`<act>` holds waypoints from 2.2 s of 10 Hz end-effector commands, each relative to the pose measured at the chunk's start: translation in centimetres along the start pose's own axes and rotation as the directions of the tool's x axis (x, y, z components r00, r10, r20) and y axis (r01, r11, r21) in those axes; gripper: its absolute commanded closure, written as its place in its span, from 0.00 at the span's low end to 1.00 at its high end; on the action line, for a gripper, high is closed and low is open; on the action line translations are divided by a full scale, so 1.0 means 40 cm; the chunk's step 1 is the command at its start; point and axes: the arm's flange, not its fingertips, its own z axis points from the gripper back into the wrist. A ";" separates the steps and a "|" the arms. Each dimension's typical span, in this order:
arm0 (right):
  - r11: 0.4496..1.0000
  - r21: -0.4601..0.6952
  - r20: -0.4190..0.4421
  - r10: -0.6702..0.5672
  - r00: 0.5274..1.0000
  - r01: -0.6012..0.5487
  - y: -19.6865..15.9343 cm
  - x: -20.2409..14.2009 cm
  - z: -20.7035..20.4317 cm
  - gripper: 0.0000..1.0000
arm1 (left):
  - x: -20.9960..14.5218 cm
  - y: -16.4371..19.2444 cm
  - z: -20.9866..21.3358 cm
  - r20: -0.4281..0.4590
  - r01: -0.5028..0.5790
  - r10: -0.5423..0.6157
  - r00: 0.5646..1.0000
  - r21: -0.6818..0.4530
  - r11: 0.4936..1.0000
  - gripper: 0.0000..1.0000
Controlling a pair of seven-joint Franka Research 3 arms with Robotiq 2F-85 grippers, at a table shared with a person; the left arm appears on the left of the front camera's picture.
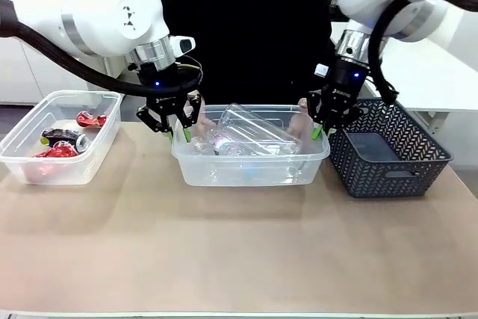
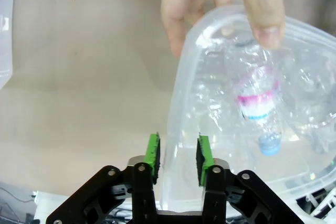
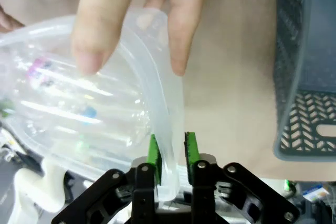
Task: Sort the waste into each basket.
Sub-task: Release the Organizing box you were holding.
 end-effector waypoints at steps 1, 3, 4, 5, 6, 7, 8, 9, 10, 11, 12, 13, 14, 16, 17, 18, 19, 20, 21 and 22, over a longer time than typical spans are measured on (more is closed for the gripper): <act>0.998 0.053 0.139 0.035 0.990 -0.043 -0.036 -0.072 0.001 0.33 | -0.010 -0.003 0.026 0.023 0.009 -0.008 1.000 -0.006 1.000 0.00; 0.977 0.156 0.277 0.098 0.956 -0.145 -0.041 -0.089 0.024 0.00 | -0.039 0.008 0.060 0.118 -0.010 0.015 0.993 -0.046 0.999 0.01; 0.951 0.214 0.339 0.142 0.930 -0.223 -0.048 -0.094 0.030 0.00 | -0.053 0.020 0.074 0.216 0.000 0.022 0.976 -0.104 0.995 0.00; 0.939 0.225 0.394 0.155 0.906 -0.259 -0.051 -0.095 0.033 0.00 | -0.060 0.028 0.077 0.264 0.020 0.013 0.964 -0.120 0.993 0.00; 0.932 0.223 0.454 0.162 0.876 -0.287 -0.053 -0.097 0.035 0.00 | -0.066 0.031 0.078 0.286 0.041 -0.004 0.958 -0.126 0.991 0.00; 0.918 0.226 0.504 0.175 0.846 -0.325 -0.056 -0.095 0.035 0.00 | -0.067 0.031 0.079 0.291 0.059 -0.020 0.957 -0.128 0.990 0.00; 0.930 0.203 0.564 0.145 0.813 -0.307 -0.057 -0.090 0.029 0.00 | -0.063 0.038 0.077 0.287 0.061 -0.024 0.958 -0.121 0.991 0.00; 0.949 0.202 0.448 0.130 0.885 -0.242 -0.038 -0.084 0.069 0.00 | -0.050 0.009 0.107 0.281 0.018 0.014 0.960 -0.111 0.994 0.00; 0.949 0.202 0.448 0.130 0.885 -0.242 -0.038 -0.084 0.069 0.00 | -0.050 0.009 0.107 0.281 0.018 0.014 0.960 -0.111 0.994 0.00; 0.949 0.202 0.448 0.130 0.885 -0.242 -0.038 -0.084 0.069 0.00 | -0.050 0.009 0.107 0.281 0.018 0.014 0.960 -0.111 0.994 0.00; 0.949 0.202 0.448 0.130 0.885 -0.242 -0.038 -0.084 0.069 0.00 | -0.050 0.009 0.107 0.281 0.018 0.014 0.960 -0.111 0.994 0.00; 0.949 0.202 0.448 0.130 0.885 -0.242 -0.038 -0.084 0.069 0.00 | -0.050 0.009 0.107 0.281 0.018 0.014 0.960 -0.111 0.994 0.00; 0.949 0.202 0.448 0.130 0.885 -0.242 -0.038 -0.084 0.069 0.00 | -0.050 0.009 0.107 0.281 0.018 0.014 0.960 -0.111 0.994 0.00; 0.949 0.202 0.448 0.130 0.885 -0.242 -0.038 -0.084 0.069 0.00 | -0.050 0.009 0.107 0.281 0.018 0.014 0.960 -0.111 0.994 0.00; 0.943 0.208 0.460 0.141 0.877 -0.260 -0.041 -0.086 0.050 0.04 | -0.052 0.010 0.101 0.288 0.028 0.005 0.957 -0.112 0.993 0.00; 0.894 0.355 0.433 0.101 0.896 -0.273 -0.117 -0.181 0.108 0.00 | -0.087 0.066 0.162 0.253 0.020 0.032 0.967 -0.202 0.979 0.00; 0.806 0.521 0.398 0.060 0.915 -0.279 -0.177 -0.265 0.161 0.00 | -0.127 0.129 0.216 0.175 0.060 0.003 0.985 -0.351 0.934 0.00; 0.687 0.684 0.337 0.002 0.941 -0.247 -0.220 -0.331 0.209 0.00 | -0.155 0.199 0.257 0.132 0.075 -0.004 0.991 -0.543 0.836 0.00; 0.515 0.835 0.262 -0.062 0.963 -0.194 -0.254 -0.366 0.250 0.00 | -0.166 0.267 0.279 0.095 -0.011 0.102 0.990 -0.677 0.736 0.00; 0.339 0.933 0.194 -0.191 0.962 -0.121 -0.296 -0.373 0.291 0.00 | -0.174 0.350 0.289 0.061 -0.032 0.153 0.986 -0.837 0.547 0.00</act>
